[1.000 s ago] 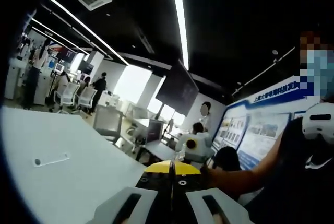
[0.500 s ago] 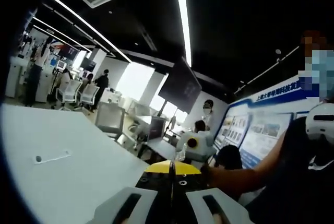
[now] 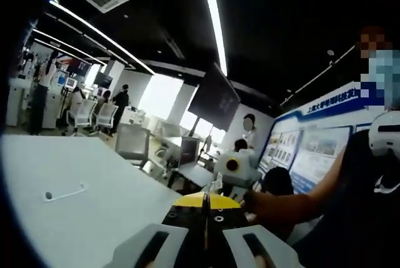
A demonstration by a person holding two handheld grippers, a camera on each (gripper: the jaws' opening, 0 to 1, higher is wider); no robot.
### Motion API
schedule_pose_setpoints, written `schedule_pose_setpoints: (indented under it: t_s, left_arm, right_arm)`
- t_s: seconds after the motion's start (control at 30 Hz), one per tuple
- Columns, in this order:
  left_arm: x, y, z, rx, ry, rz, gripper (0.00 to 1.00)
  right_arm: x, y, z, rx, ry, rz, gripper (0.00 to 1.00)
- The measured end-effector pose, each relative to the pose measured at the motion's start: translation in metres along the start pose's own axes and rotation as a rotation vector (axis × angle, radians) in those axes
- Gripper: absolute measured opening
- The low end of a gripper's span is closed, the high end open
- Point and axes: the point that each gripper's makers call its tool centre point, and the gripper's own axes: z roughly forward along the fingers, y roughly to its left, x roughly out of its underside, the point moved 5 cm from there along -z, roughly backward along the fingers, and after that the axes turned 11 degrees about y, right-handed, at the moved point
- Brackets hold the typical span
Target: Compare the silicone blocks by pressing each to a similar depth, holding the contact briefly, and releasing to observe deformation and rebound differences across the visible hardness samples.
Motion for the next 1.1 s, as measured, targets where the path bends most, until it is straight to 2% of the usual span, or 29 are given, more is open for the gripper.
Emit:
schedule_pose_setpoints:
  t_s: [0.1, 0.2, 0.23, 0.47, 0.57, 0.63, 0.7, 0.77, 0.93, 1.0, 1.1]
  left_arm:
    - [-0.003, -0.001, 0.0, 0.005, -0.01, -0.004, 0.0]
    - [-0.008, -0.005, 0.003, 0.01, -0.015, 0.003, 0.0]
    - [-0.009, -0.005, 0.003, 0.011, -0.017, 0.004, 0.0]
    - [-0.009, -0.007, 0.006, 0.024, -0.026, -0.006, 0.0]
    - [-0.008, -0.009, 0.009, 0.022, -0.025, 0.0, 0.0]
    - [-0.008, -0.008, 0.011, -0.017, -0.016, 0.023, 0.0]
    - [-0.009, -0.009, 0.014, 0.002, -0.014, 0.009, 0.0]
    - [-0.009, -0.009, 0.014, 0.003, -0.017, 0.005, 0.0]
    - [-0.008, -0.011, 0.019, 0.011, -0.01, 0.01, 0.0]
    - [-0.008, -0.011, 0.022, 0.009, 0.009, 0.027, 0.0]
    - [-0.006, -0.01, 0.026, 0.011, 0.02, 0.028, 0.0]
  right_arm:
    - [-0.003, 0.001, -0.003, -0.001, -0.015, -0.003, 0.03]
    - [-0.004, 0.003, -0.005, -0.03, -0.046, 0.046, 0.04]
    - [-0.004, 0.001, -0.006, -0.015, -0.063, 0.03, 0.05]
    - [-0.003, 0.003, -0.009, -0.013, -0.074, 0.007, 0.08]
    - [-0.001, 0.003, -0.011, -0.034, -0.069, 0.024, 0.1]
    - [0.001, 0.0, -0.012, -0.002, -0.074, -0.001, 0.11]
    - [0.002, -0.001, -0.013, -0.015, -0.086, 0.005, 0.12]
    - [0.002, -0.002, -0.014, 0.019, -0.111, -0.038, 0.13]
    - [0.006, -0.005, -0.016, 0.036, -0.104, -0.039, 0.16]
    - [0.011, -0.009, -0.016, 0.068, -0.089, -0.039, 0.2]
    - [0.016, -0.011, -0.016, 0.075, -0.085, -0.027, 0.26]
